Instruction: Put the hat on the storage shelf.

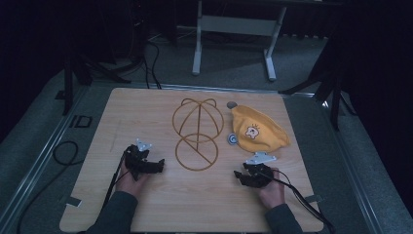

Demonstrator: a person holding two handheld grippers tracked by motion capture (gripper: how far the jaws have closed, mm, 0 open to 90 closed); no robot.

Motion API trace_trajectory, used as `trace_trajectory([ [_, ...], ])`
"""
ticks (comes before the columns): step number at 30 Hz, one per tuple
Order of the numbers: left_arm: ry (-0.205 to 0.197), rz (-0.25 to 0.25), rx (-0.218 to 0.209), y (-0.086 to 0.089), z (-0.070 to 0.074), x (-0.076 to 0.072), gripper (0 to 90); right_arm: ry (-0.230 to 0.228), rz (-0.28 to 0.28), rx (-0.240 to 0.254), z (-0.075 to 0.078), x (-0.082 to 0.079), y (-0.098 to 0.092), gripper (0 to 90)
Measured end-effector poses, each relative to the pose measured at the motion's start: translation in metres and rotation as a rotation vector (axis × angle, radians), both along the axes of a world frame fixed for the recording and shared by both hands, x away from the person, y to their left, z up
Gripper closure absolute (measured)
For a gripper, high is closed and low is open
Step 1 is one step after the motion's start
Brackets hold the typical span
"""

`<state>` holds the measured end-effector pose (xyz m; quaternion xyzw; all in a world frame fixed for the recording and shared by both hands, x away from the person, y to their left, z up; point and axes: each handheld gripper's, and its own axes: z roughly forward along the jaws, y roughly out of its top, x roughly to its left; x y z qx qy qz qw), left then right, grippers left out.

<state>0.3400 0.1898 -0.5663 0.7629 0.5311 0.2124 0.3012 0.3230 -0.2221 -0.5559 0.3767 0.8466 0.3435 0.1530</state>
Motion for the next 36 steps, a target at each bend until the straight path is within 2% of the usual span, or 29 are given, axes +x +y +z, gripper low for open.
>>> trace_trajectory([
  [1, 0.001, -0.002, 0.002, 0.0, 0.0, 0.0, 0.1, 0.018, 0.009, -0.018, 0.003, 0.001, -0.001, 53.2],
  [4, 0.0, 0.001, 0.0, 0.0, 0.0, 0.0, 0.1, 0.05, 0.048, -0.054, 0.007, 0.001, -0.002, 60.0],
  [5, 0.0, 0.001, -0.001, 0.0, 0.0, 0.0, 0.1, 0.051, 0.073, -0.09, 0.01, 0.0, -0.002, 60.5],
  [6, 0.0, 0.001, -0.001, 0.0, 0.0, 0.0, 0.1, 0.051, 0.073, -0.09, 0.01, 0.0, -0.002, 60.5],
  [7, 0.0, 0.0, 0.0, 0.0, 0.0, 0.0, 0.1, 0.029, 0.106, -0.151, 0.013, -0.002, -0.002, 61.5],
  [10, 0.001, 0.0, 0.0, 0.0, 0.0, 0.0, 0.1, 0.009, 0.132, -0.193, 0.019, -0.003, -0.007, 62.8],
  [18, -0.001, 0.003, -0.004, 0.0, 0.0, 0.0, 0.1, 0.001, 0.166, -0.227, 0.037, 0.0, -0.024, 63.4],
  [24, 0.001, 0.002, -0.003, 0.0, 0.0, 0.0, 0.1, -0.021, 0.162, -0.25, 0.044, 0.008, -0.035, 63.8],
  [36, 0.001, 0.002, -0.002, 0.0, 0.0, 0.0, 0.1, -0.043, 0.117, -0.303, 0.049, 0.032, -0.046, 64.2],
])
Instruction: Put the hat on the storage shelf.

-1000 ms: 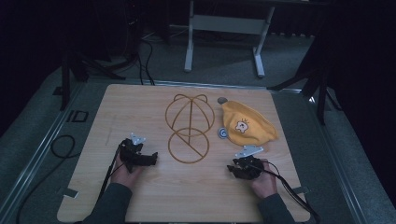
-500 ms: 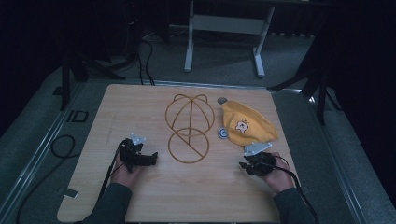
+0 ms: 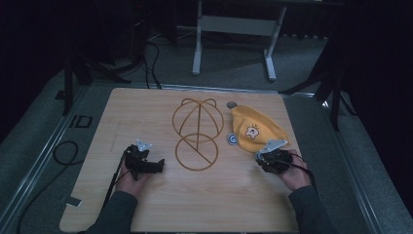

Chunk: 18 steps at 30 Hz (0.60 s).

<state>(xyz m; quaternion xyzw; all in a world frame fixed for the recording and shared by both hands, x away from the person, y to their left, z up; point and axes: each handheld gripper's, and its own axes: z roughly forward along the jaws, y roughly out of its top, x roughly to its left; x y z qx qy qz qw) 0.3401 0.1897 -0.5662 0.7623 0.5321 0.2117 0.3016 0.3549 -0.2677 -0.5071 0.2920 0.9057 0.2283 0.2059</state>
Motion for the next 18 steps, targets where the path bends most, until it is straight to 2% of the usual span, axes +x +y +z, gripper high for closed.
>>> trace_trajectory([
  [5, 0.0, 0.0, 0.0, 0.0, 0.0, 0.0, 0.1, 0.008, -0.01, -0.028, -0.006, 0.009, 0.0, 63.5],
  [18, -0.001, 0.0, 0.0, 0.0, 0.0, 0.0, 0.1, 0.056, -0.028, -0.053, -0.018, 0.027, -0.001, 59.0],
])
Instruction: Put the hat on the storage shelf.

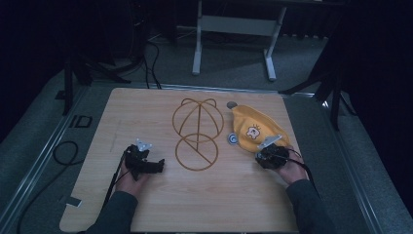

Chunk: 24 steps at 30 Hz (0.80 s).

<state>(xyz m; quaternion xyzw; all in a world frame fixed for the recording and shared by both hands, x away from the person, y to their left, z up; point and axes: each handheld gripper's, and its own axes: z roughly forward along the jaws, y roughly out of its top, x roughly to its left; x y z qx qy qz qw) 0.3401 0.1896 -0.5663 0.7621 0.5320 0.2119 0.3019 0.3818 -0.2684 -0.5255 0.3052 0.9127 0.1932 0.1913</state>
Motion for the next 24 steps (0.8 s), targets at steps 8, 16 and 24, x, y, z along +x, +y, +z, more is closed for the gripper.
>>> trace_trajectory([
  [8, 0.0, 0.0, 0.0, 0.0, 0.0, 0.0, 0.1, 0.038, -0.019, -0.011, -0.006, 0.009, 0.001, 58.5],
  [16, 0.0, 0.0, 0.0, 0.0, 0.0, 0.0, 0.1, 0.033, -0.044, -0.021, -0.002, 0.014, 0.0, 82.3],
  [24, 0.0, 0.0, 0.0, 0.0, 0.0, 0.0, 0.1, 0.042, -0.008, -0.007, 0.005, 0.009, 0.006, 83.4],
])
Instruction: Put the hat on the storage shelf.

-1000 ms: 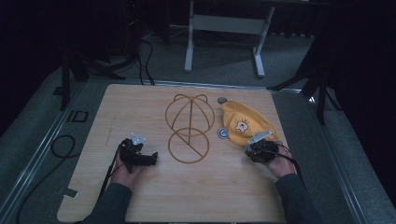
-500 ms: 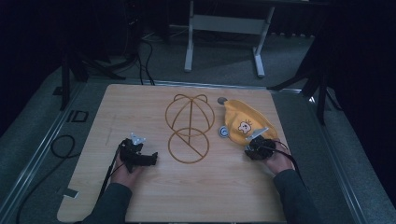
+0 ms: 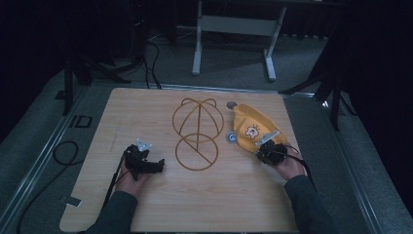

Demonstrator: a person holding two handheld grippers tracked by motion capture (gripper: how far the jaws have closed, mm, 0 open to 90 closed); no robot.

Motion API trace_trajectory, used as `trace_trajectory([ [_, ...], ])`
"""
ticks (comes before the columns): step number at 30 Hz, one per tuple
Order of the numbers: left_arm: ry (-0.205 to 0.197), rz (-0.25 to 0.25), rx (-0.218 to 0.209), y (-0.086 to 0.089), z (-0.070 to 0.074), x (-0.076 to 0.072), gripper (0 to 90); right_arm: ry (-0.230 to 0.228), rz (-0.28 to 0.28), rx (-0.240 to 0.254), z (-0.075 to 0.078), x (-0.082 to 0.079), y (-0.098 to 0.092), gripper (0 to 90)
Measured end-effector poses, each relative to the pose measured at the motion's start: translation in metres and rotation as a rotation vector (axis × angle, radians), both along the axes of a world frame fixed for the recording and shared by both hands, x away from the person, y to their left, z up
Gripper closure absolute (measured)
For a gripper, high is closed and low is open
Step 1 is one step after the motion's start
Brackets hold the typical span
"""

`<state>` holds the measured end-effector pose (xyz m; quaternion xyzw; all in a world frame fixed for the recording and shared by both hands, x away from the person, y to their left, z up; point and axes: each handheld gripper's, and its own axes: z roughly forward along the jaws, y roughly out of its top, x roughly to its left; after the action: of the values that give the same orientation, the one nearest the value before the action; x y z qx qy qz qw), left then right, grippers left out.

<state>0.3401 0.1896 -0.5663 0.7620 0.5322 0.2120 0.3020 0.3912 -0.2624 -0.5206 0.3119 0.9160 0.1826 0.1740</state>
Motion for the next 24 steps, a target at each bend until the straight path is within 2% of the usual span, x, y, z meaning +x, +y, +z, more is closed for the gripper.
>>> trace_trajectory([
  [7, 0.001, 0.0, 0.0, 0.0, 0.0, 0.0, 0.1, -0.01, 0.019, 0.015, 0.011, -0.004, 0.003, 83.5],
  [9, 0.001, -0.001, 0.0, 0.0, 0.0, 0.0, 0.1, -0.012, 0.021, 0.038, 0.017, -0.006, 0.005, 83.5],
  [18, 0.001, 0.0, 0.0, 0.0, 0.0, 0.0, 0.1, -0.02, 0.036, 0.049, 0.027, -0.007, 0.009, 83.5],
  [24, -0.001, 0.002, -0.002, 0.0, 0.0, 0.0, 0.1, -0.036, 0.047, 0.068, 0.045, -0.009, 0.01, 83.5],
])
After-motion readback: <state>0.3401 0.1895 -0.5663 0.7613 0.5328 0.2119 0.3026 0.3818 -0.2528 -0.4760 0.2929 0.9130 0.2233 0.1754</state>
